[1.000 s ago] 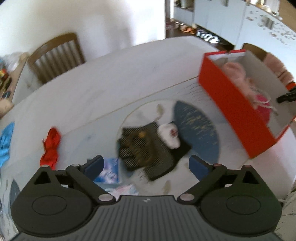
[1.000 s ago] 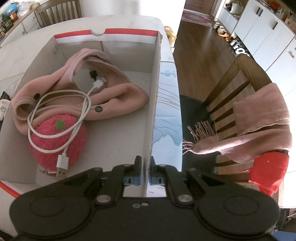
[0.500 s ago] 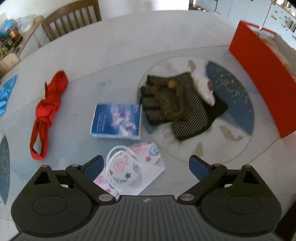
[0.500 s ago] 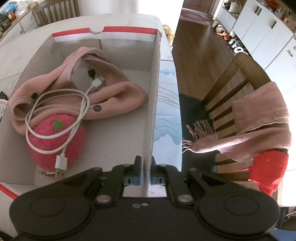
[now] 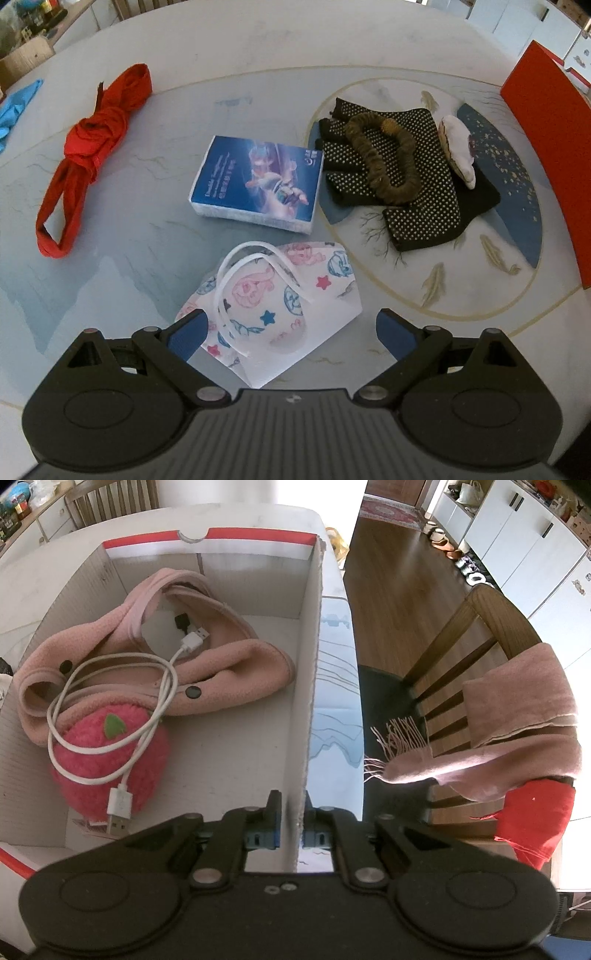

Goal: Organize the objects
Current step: 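Move the left gripper back to the white-pink printed mask, then grasp the printed mask by its ear loop with the left gripper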

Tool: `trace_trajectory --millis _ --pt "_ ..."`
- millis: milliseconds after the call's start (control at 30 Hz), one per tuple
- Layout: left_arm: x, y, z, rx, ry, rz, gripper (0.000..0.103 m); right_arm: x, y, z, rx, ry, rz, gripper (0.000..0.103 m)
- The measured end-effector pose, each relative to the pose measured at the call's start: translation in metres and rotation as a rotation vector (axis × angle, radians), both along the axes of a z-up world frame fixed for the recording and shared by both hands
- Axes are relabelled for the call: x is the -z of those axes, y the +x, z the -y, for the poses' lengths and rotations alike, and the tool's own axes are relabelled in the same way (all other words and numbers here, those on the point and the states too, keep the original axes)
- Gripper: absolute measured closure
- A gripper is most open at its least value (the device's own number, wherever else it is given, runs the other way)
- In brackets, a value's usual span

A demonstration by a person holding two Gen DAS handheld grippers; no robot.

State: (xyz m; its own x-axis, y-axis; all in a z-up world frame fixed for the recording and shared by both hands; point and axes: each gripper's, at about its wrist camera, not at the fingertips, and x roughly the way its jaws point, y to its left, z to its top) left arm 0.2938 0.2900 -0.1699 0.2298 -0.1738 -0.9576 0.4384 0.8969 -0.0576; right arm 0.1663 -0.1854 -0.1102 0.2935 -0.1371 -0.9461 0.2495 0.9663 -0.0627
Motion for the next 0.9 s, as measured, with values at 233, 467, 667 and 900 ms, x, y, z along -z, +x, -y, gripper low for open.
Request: trace_trajectory --millis 233,467,667,900 --pt "-0.003 0.000 0.003 -0.001 0.017 0.027 0.015 0.000 0.000 0.000 0.000 0.000 0.000 0.095" --pt "-0.012 0.001 0.014 0.024 0.025 0.055 0.058 0.000 0.000 0.000 0.000 -0.001 0.000 0.095" --pt "-0.019 0.000 0.020 0.030 0.054 0.068 0.088 0.000 -0.001 -0.001 -0.002 -0.002 0.000 0.095" --pt "-0.044 -0.010 0.036 0.080 0.021 0.071 0.089 0.001 -0.002 -0.001 -0.004 -0.003 -0.003 0.096"
